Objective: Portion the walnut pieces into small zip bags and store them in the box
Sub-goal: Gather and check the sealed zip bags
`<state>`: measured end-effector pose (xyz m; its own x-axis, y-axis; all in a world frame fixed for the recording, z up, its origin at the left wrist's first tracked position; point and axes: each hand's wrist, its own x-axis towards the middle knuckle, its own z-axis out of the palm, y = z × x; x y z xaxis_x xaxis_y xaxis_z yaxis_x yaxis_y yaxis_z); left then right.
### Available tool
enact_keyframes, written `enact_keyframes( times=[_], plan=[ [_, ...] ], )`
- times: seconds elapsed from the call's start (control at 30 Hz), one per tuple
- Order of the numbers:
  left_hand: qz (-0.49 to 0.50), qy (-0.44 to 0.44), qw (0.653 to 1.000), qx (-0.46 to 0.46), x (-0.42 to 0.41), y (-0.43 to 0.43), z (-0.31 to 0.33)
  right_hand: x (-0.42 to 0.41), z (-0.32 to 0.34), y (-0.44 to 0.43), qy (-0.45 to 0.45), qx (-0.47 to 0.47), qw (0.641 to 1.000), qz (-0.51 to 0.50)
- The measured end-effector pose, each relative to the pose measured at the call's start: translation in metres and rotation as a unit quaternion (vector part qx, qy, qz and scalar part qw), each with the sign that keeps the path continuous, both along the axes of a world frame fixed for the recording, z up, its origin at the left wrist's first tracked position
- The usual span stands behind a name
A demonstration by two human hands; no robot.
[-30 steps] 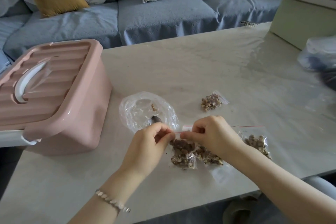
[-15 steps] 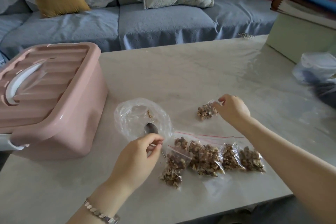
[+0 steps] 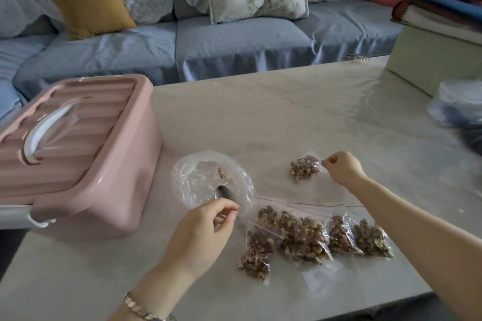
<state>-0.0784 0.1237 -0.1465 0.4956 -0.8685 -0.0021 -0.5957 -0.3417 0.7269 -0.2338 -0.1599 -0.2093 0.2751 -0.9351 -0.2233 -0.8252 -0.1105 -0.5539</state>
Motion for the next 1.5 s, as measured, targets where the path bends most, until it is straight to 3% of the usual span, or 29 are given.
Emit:
enact_keyframes(
  times=[0.07,0.2,0.4,0.97,1.07,1.23,1.37,1.5],
  plan=[
    [0.000,0.002,1.000,0.007,0.000,-0.002,-0.002,-0.003,-0.001,-0.001,0.010,-0.022,1.000,-0.013],
    [-0.020,-0.011,0.999,0.043,-0.001,0.000,-0.005,-0.003,-0.007,-0.003,0.069,0.046,0.996,-0.023],
    [-0.021,-0.023,0.996,0.080,0.004,0.011,-0.009,0.011,-0.010,-0.002,0.079,0.044,0.995,-0.030],
    [-0.027,-0.015,0.998,0.055,-0.003,0.005,-0.005,0.011,-0.007,0.001,0.094,0.012,0.996,-0.008],
    [-0.029,-0.017,0.998,0.048,-0.004,0.004,-0.004,0.004,-0.006,0.010,0.064,-0.041,0.997,0.020],
    [-0.026,-0.024,0.999,0.019,-0.002,-0.002,-0.002,-0.009,0.018,0.034,-0.068,-0.163,0.977,0.117],
    [-0.024,0.002,1.000,-0.015,-0.004,-0.014,-0.001,-0.008,0.046,0.056,-0.119,-0.264,0.930,0.227],
    [-0.014,0.109,0.992,-0.069,-0.006,-0.025,0.013,-0.005,0.082,0.085,-0.189,-0.307,0.880,0.310]
  ],
)
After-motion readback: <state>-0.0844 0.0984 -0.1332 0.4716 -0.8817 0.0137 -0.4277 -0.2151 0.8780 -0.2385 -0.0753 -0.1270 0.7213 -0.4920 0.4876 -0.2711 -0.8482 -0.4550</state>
